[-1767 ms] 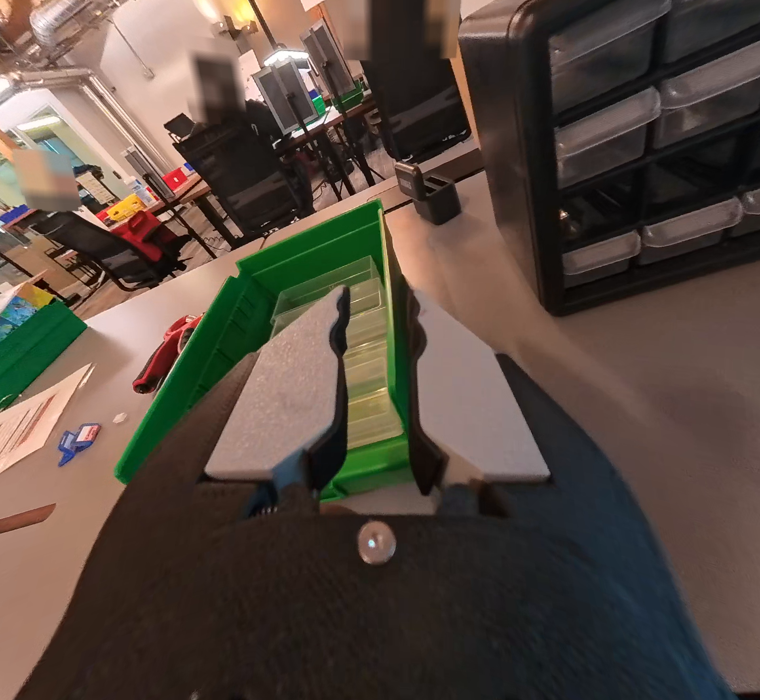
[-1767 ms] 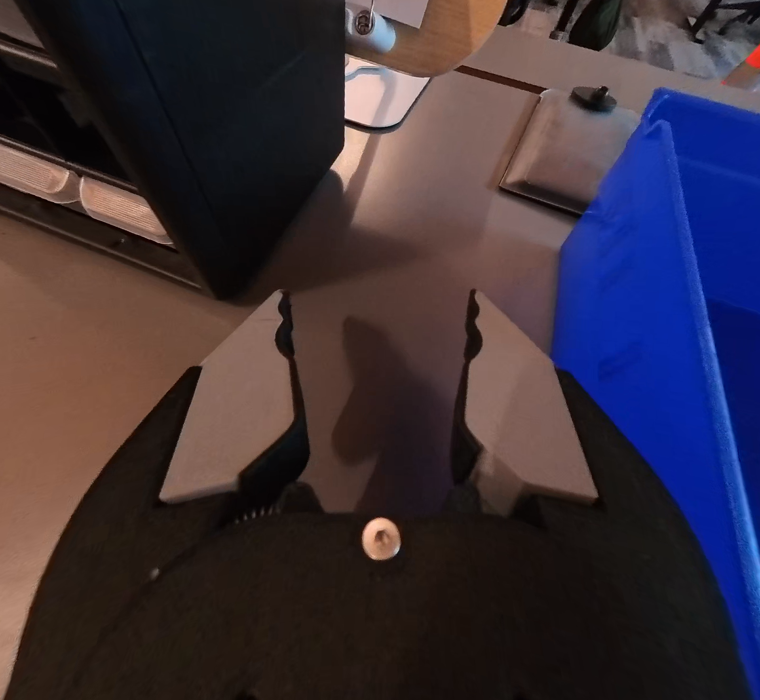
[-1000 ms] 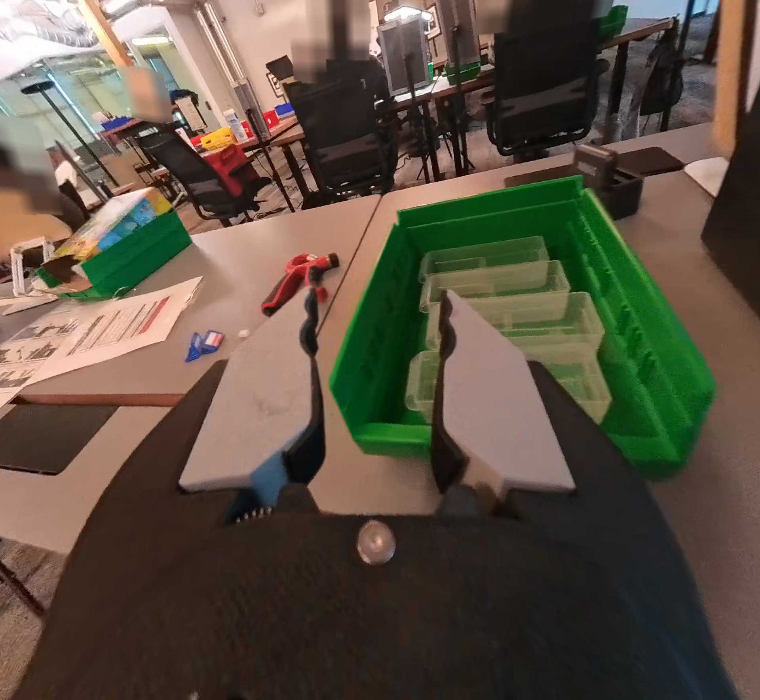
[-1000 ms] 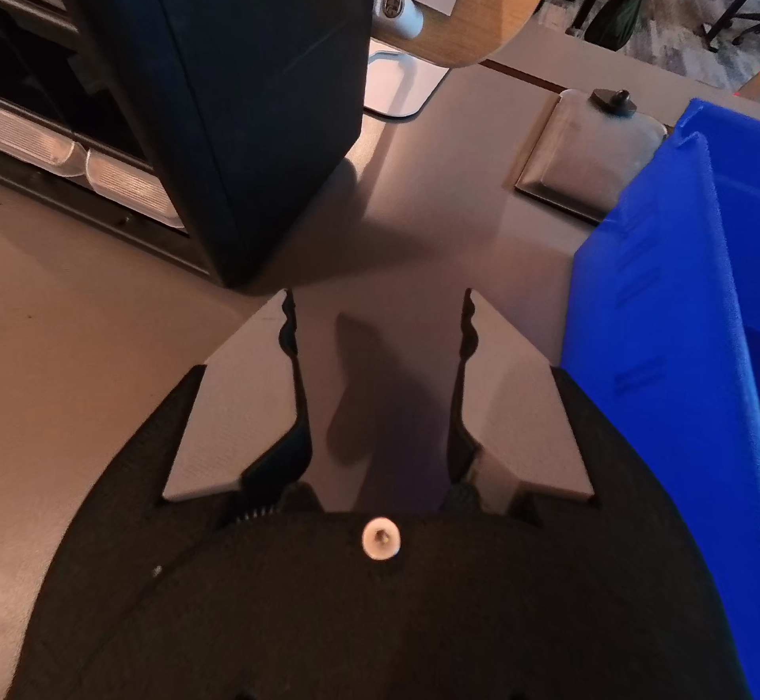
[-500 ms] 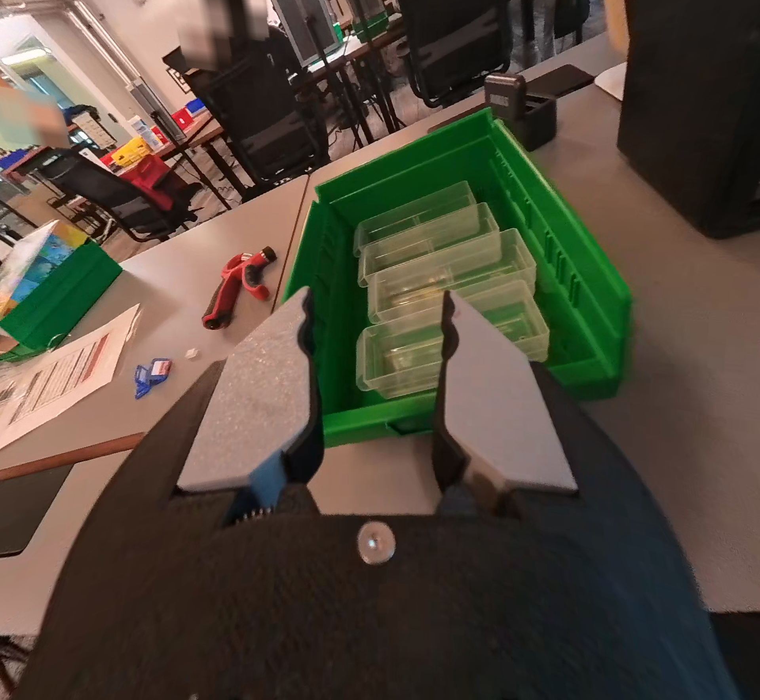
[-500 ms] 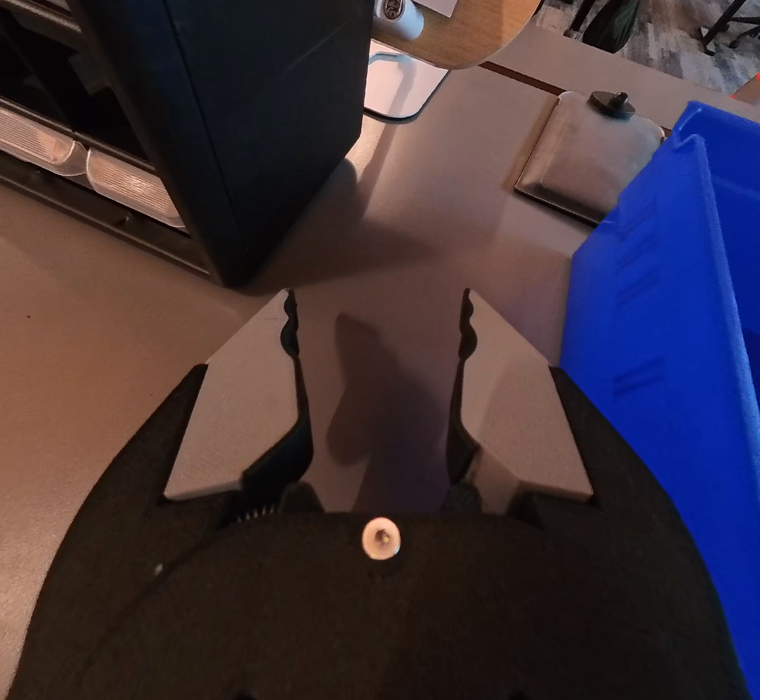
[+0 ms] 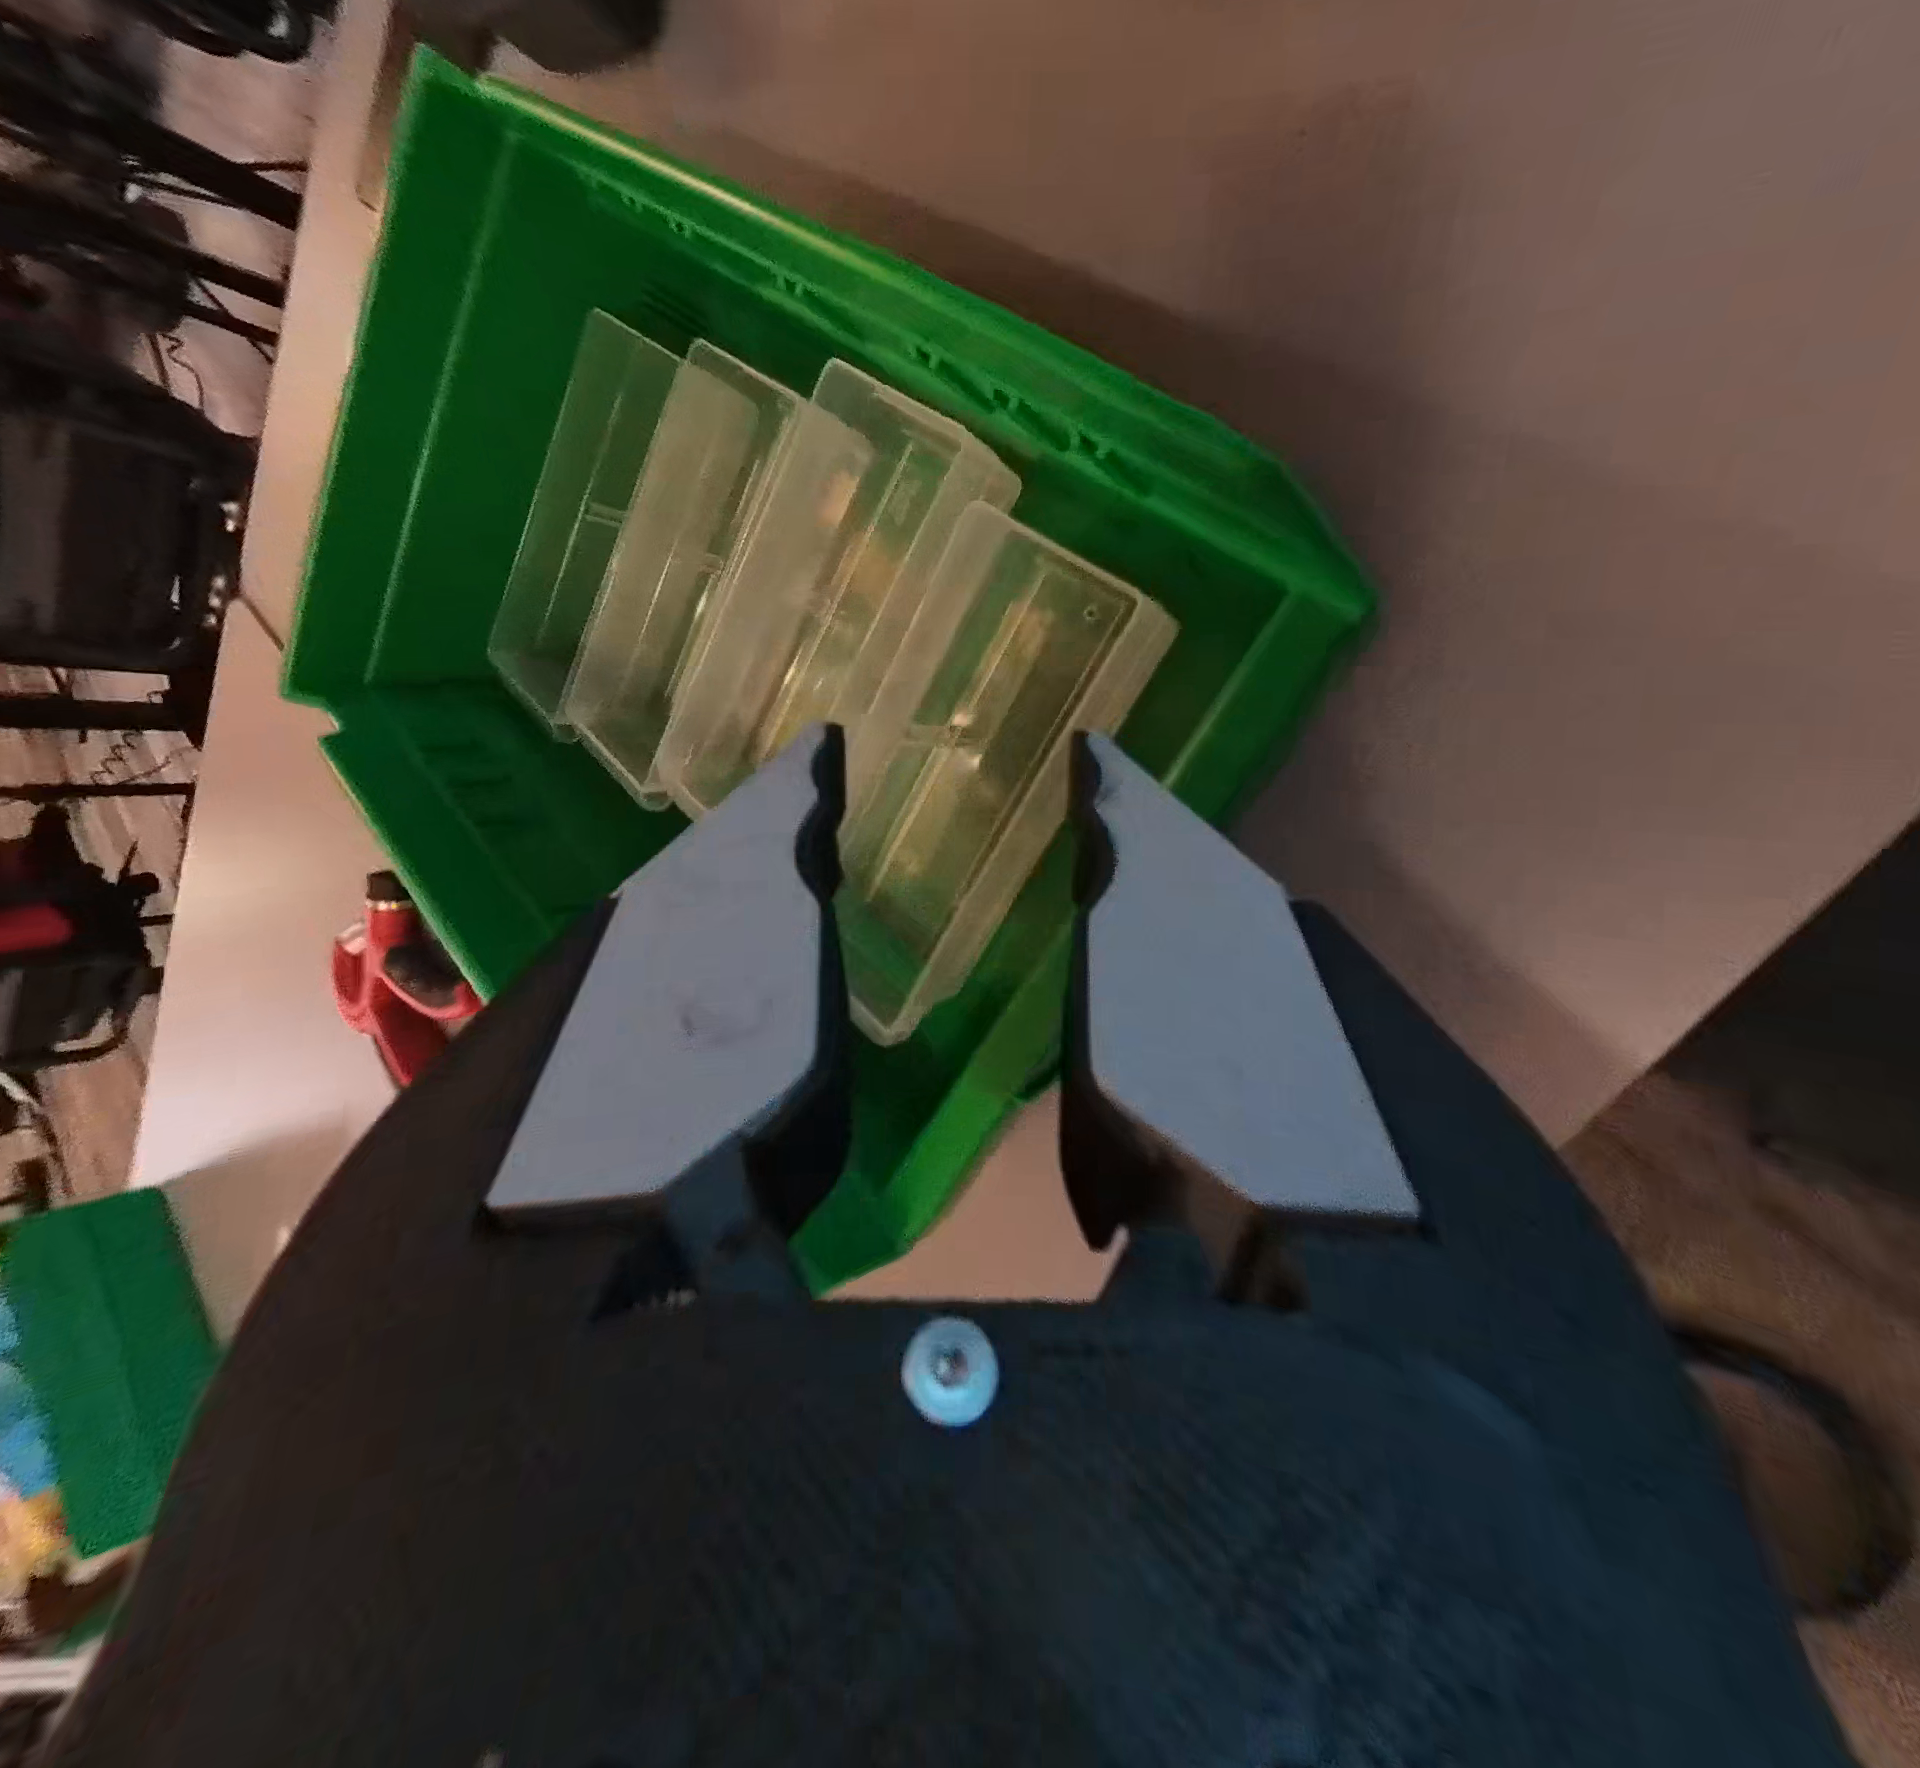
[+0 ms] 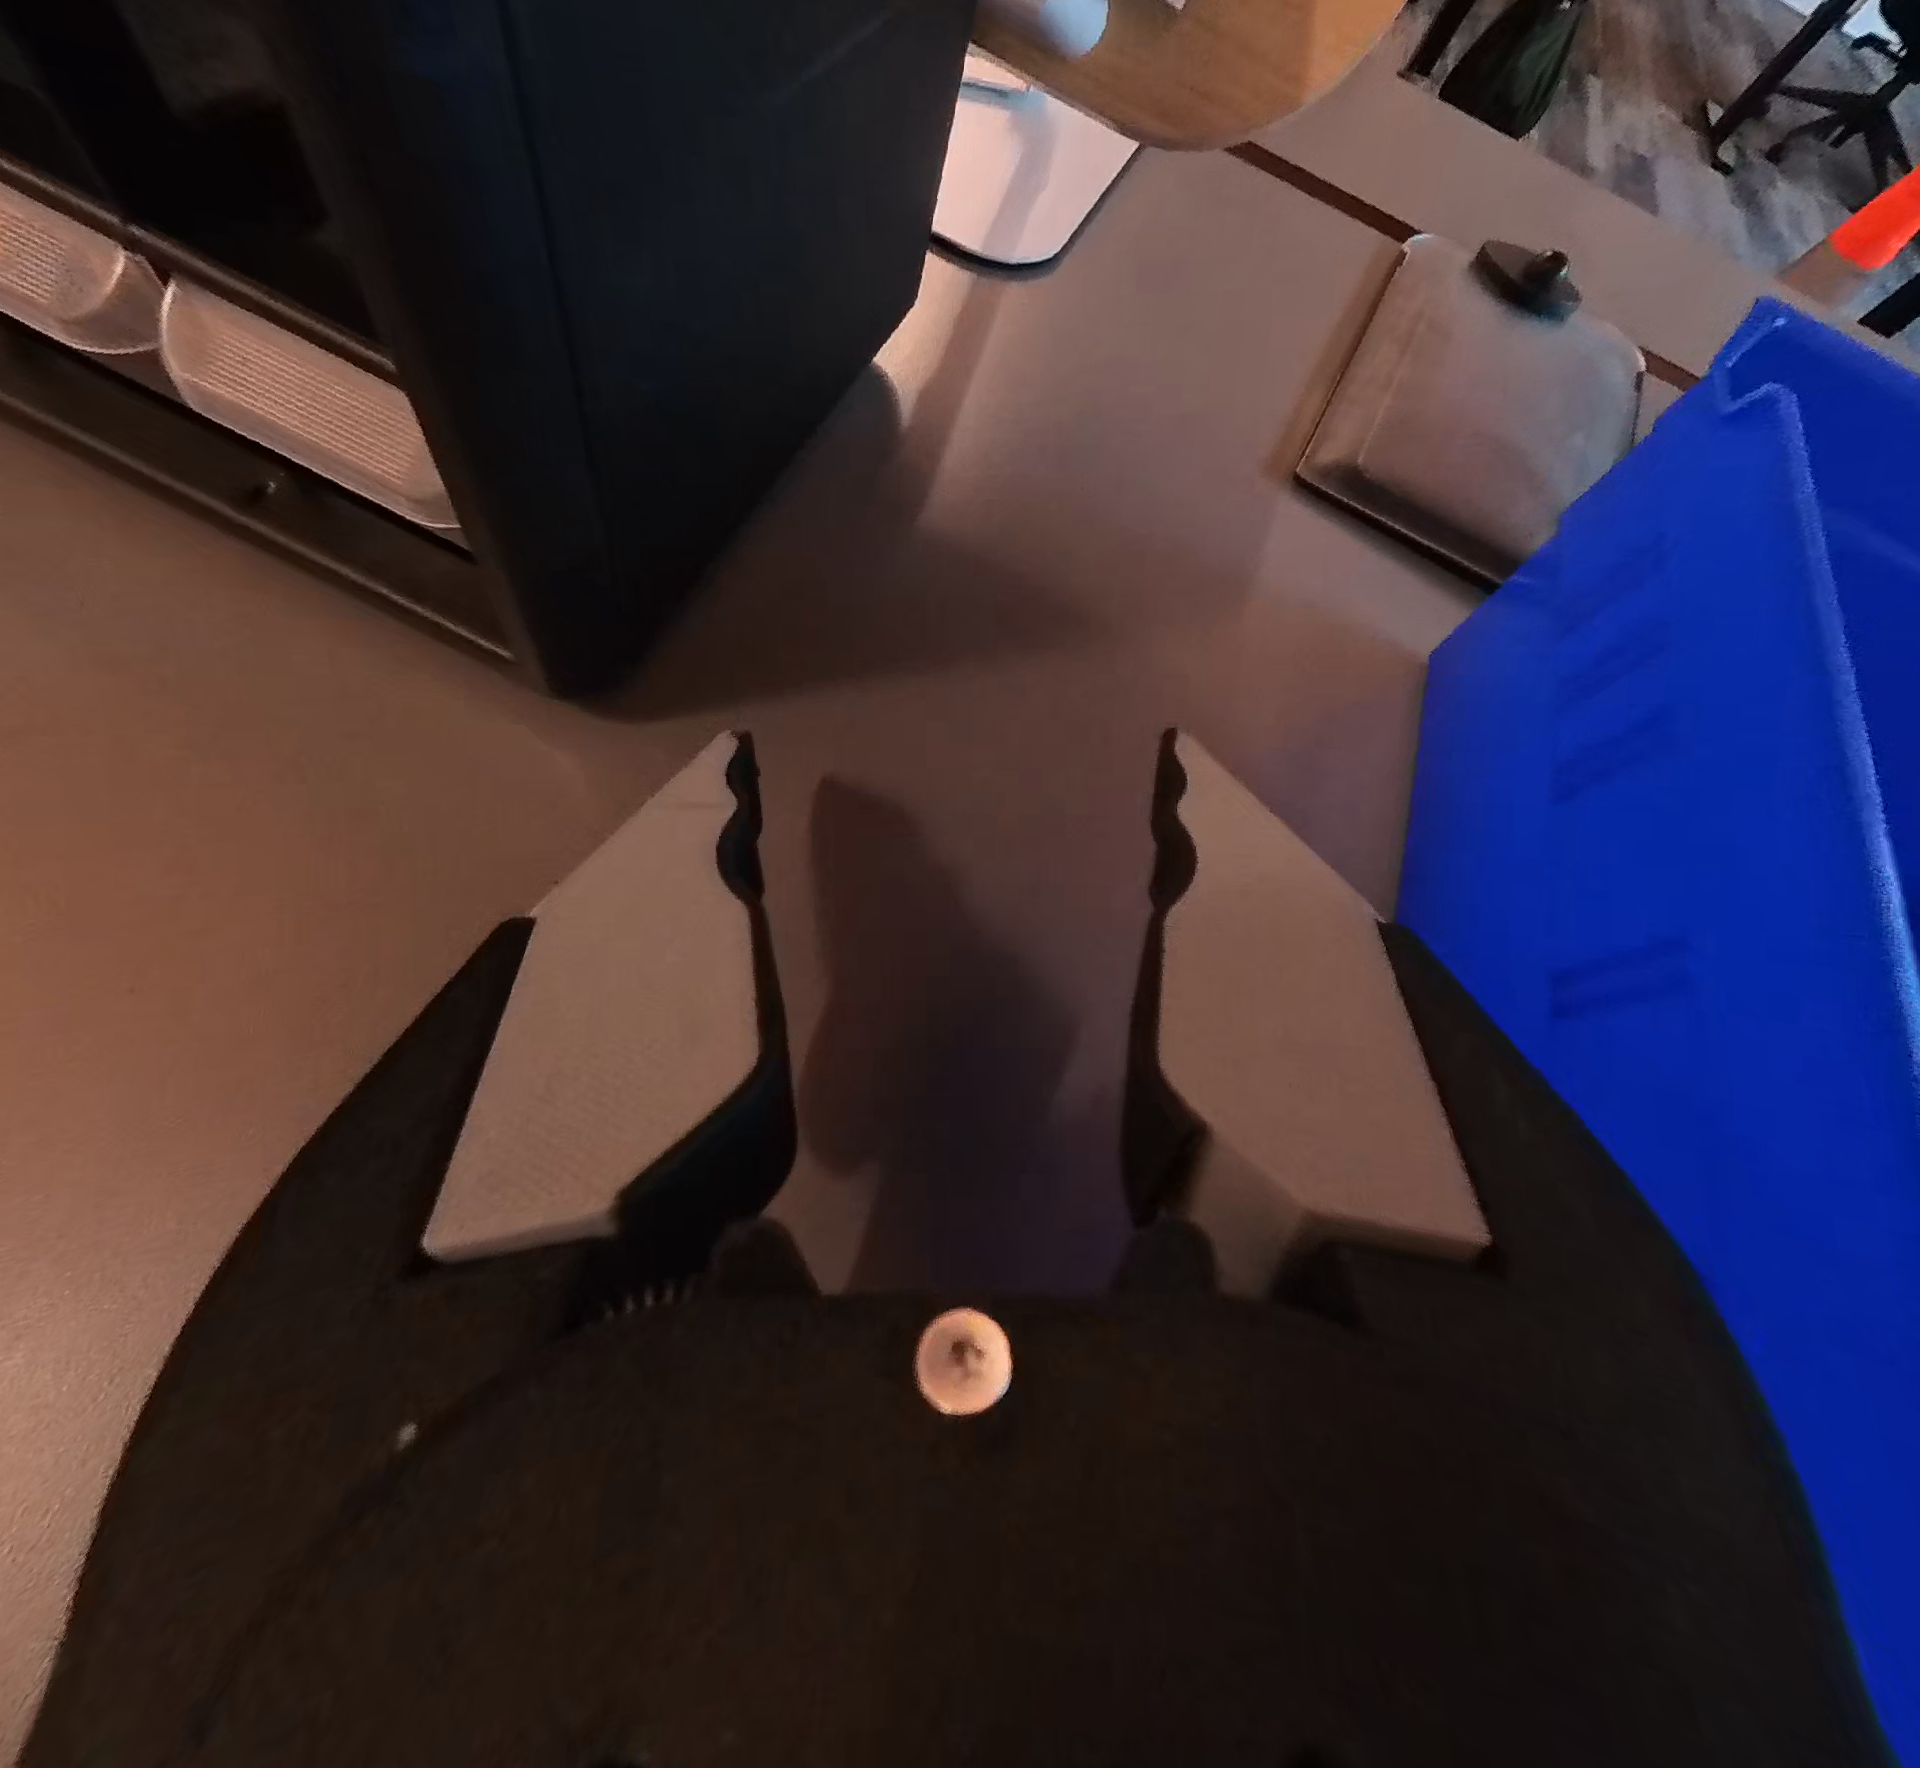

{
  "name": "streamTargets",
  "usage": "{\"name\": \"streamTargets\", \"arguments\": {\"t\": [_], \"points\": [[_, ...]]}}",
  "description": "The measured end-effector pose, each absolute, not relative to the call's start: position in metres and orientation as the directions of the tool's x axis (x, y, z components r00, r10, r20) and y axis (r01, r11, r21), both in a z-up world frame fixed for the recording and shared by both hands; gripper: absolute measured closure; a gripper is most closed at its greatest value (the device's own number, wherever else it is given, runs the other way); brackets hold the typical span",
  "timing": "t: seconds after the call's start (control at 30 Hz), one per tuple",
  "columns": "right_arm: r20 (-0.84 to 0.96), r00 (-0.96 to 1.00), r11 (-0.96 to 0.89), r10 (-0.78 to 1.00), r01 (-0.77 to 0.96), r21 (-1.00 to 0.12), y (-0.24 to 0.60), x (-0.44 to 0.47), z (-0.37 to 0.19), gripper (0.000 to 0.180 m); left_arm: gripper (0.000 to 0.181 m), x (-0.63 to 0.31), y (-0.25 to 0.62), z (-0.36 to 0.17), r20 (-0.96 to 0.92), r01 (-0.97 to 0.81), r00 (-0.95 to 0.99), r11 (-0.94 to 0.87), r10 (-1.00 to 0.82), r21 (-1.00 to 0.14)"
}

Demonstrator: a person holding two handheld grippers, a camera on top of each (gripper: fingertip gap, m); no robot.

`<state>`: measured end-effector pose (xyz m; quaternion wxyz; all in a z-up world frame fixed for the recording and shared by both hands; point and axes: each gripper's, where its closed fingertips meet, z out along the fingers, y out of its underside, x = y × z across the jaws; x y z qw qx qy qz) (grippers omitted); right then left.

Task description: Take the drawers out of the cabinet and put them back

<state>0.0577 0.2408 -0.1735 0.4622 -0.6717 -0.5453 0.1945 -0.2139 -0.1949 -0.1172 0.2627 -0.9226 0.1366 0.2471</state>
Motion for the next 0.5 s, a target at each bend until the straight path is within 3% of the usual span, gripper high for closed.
{"name": "streamTargets", "arguments": {"t": [0.17,0.27,0.5], "points": [[0.226,0.333,0.015,0.915,0.534,-0.845,0.241,0.058,-0.171,0.107,0.145,-0.227,-0.2,-0.158,-0.422,-0.377,0.869,-0.899,-0.259,-0.225],[0.222,0.33,0.013,0.918,0.533,-0.846,0.241,0.058,-0.171,0.107,0.168,-0.246,-0.215,-0.185,-0.422,-0.343,0.862,-0.936,-0.279,-0.081],[0.185,0.333,-0.004,0.924,0.494,-0.87,0.241,0.059,-0.165,0.109,0.177,-0.249,-0.22,-0.171,-0.384,-0.299,0.89,-0.95,-0.246,-0.086]]}}
